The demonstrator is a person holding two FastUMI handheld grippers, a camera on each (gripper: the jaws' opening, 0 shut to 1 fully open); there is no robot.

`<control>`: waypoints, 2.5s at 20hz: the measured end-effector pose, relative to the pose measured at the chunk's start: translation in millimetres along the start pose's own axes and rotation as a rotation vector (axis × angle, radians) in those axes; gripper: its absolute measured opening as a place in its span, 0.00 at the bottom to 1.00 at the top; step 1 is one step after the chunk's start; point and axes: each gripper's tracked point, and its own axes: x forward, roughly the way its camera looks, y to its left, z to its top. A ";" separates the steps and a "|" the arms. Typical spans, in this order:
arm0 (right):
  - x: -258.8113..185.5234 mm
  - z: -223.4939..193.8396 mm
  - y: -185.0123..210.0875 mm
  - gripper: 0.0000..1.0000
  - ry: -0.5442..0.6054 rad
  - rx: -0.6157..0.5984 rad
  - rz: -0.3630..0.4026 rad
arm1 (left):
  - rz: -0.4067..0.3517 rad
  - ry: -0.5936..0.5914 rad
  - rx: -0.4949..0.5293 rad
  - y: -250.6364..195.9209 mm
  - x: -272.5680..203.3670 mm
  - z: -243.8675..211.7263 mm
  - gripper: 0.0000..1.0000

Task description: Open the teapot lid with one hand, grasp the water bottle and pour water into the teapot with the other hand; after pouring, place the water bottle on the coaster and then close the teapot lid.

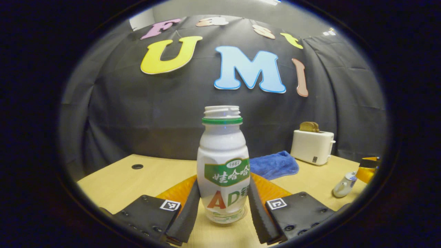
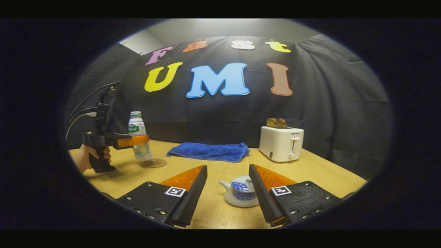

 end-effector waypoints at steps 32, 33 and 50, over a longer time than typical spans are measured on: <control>1.8 -9.2 15.6 0.75 0.035 -0.013 0.069 | 0.021 0.024 0.059 -5.0 11.2 -14.8 1.00; 1.3 -8.5 16.5 0.75 0.032 -0.012 0.071 | 0.033 0.023 0.059 -2.7 6.3 -13.5 1.00; -66.6 -0.2 60.8 0.89 -0.025 0.007 0.007 | 0.033 -0.080 0.035 -86.9 -186.0 -11.3 1.00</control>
